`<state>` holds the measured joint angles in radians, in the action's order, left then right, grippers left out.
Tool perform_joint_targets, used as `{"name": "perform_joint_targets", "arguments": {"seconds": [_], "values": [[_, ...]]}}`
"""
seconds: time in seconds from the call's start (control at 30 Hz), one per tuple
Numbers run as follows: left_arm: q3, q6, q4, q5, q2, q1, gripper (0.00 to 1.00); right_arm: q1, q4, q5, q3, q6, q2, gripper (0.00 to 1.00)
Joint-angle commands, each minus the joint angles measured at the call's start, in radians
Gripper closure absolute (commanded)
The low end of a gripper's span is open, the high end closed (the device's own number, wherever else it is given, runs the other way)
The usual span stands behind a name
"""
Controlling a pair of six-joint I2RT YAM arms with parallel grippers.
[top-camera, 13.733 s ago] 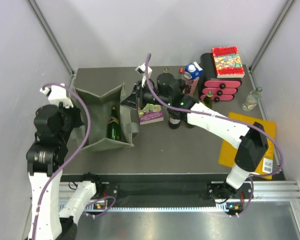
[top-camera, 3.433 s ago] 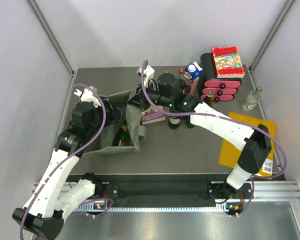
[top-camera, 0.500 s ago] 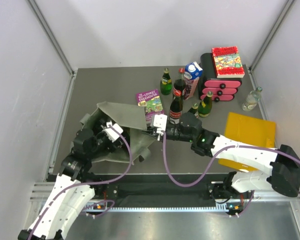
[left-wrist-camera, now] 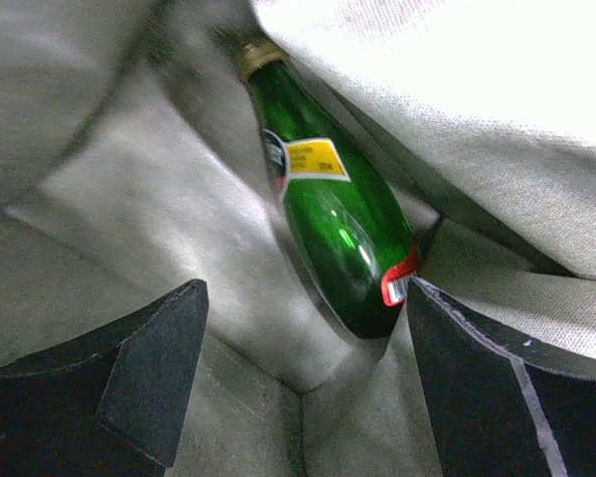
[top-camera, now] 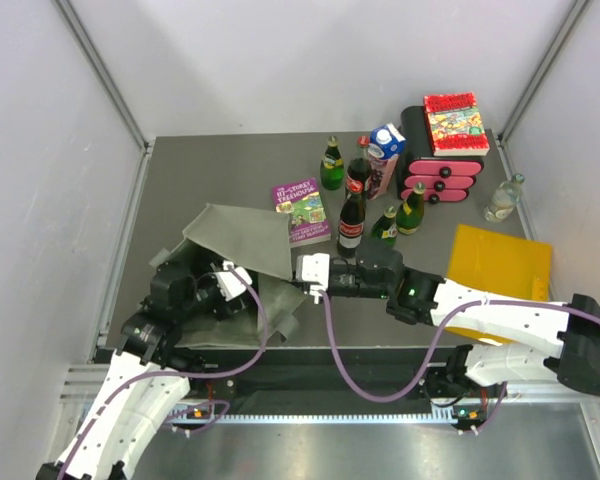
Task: Take the beverage out of the canvas bag
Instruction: Adjust the canvas bag at the center of the board.
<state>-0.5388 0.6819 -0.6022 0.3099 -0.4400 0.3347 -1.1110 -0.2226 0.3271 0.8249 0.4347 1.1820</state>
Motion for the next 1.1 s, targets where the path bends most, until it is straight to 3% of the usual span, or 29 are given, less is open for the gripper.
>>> {"name": "perform_joint_targets", "arguments": {"seconds": [0.0,0.2,0.53,0.93,1.07], "values": [[-0.024,0.077,-0.025,0.047,-0.032,-0.002,0.14,-0.059,0.065,0.013,0.059,0.038,-0.028,0.93],[0.039,0.08,0.053,0.099,-0.054,-0.002,0.14,-0.07,0.075,-0.034,0.097,0.015,-0.013,0.93],[0.043,0.084,0.228,0.084,-0.275,-0.002,0.15,-0.07,0.034,-0.04,0.149,-0.034,0.047,0.91],[0.099,0.056,0.361,0.106,-0.296,-0.003,0.14,-0.059,0.06,-0.039,0.146,-0.093,0.053,0.84],[0.123,0.087,0.354,0.104,-0.26,-0.003,0.14,-0.059,0.12,-0.057,0.157,-0.128,0.047,0.76]]}}
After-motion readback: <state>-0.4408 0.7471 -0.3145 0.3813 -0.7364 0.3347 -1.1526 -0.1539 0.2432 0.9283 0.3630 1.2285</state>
